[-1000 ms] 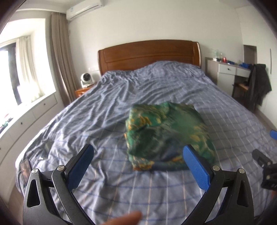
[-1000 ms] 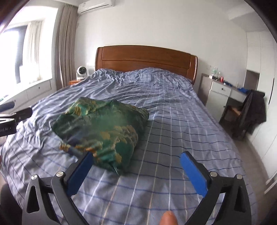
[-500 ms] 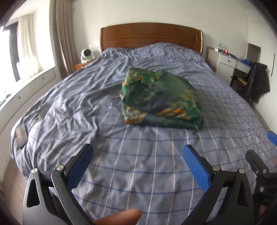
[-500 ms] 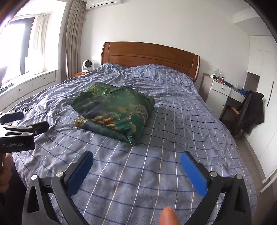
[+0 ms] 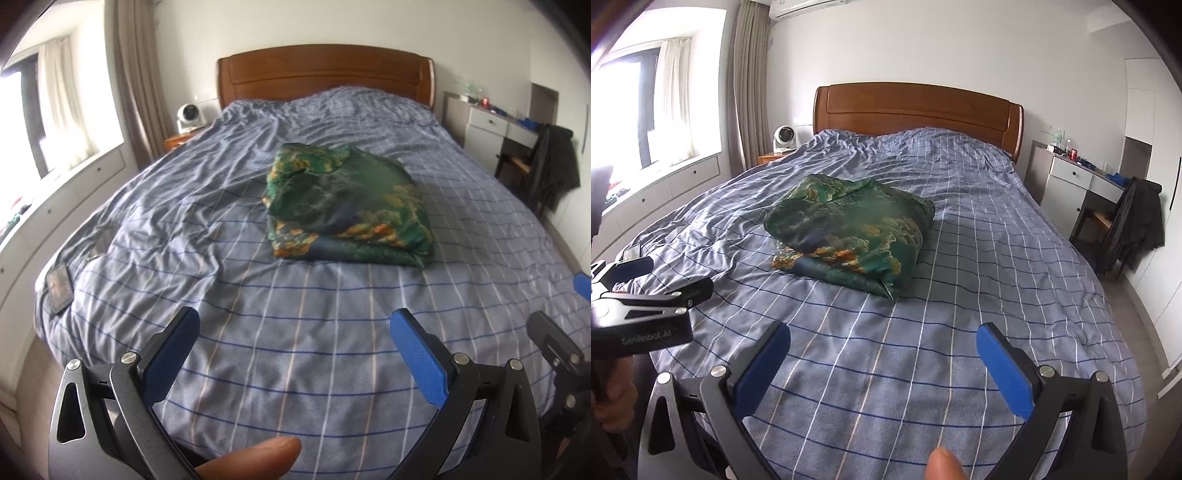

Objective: Fold large clothes

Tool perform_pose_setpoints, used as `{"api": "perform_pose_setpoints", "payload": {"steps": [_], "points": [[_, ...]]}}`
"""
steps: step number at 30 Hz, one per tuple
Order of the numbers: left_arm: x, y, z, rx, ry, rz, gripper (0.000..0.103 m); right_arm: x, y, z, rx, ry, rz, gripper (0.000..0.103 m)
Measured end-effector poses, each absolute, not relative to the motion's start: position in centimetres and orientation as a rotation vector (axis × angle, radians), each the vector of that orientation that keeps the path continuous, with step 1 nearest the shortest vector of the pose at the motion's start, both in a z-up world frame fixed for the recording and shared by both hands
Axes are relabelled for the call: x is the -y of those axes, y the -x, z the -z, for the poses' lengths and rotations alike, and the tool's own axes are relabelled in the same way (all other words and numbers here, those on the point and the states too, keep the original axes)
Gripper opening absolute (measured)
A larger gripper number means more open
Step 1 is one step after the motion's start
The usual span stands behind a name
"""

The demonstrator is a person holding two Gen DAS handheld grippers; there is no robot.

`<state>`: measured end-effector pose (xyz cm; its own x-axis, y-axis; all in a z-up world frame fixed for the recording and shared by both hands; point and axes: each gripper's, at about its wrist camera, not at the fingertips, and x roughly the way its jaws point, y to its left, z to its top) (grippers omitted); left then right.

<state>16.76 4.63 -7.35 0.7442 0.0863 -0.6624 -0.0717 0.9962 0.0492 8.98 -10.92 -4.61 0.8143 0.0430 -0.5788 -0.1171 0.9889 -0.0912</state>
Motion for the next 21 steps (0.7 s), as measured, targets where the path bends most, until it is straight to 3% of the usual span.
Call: {"api": "perform_pose_setpoints", "payload": {"steps": [21], "points": [[-3.2,-16.2,6.2,-0.757,-0.049,-0.064,0.103,11.2,-9.7,3.8,-0.703,0.126,0.026,0.102]]}}
